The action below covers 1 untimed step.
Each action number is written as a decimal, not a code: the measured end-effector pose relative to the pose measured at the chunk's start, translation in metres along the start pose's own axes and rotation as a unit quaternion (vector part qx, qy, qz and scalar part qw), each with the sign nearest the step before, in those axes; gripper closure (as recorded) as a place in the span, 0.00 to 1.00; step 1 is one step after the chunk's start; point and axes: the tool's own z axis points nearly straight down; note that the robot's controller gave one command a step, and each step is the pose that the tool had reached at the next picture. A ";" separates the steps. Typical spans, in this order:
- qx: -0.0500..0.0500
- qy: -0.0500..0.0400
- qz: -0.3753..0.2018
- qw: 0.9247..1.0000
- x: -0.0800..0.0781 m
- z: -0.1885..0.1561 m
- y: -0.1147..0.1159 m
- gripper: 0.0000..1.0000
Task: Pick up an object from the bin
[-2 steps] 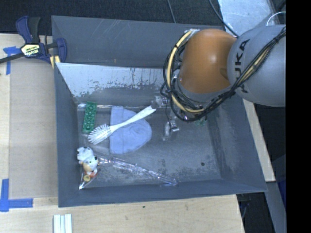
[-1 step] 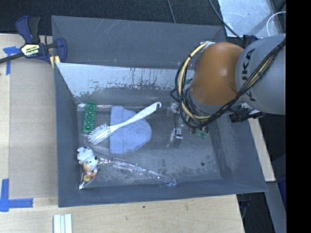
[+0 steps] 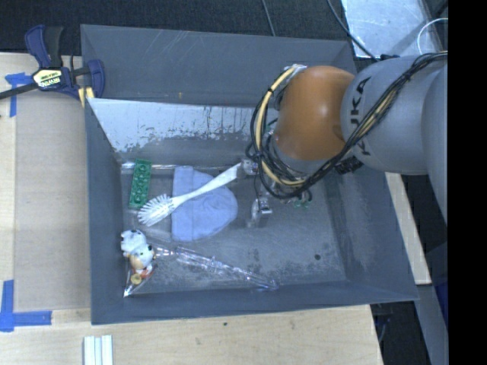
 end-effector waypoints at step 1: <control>0.002 0.000 0.079 0.997 0.002 0.016 -0.006 0.00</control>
Offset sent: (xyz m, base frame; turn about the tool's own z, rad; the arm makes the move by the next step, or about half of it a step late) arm 0.0056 0.0141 -0.0407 -0.2190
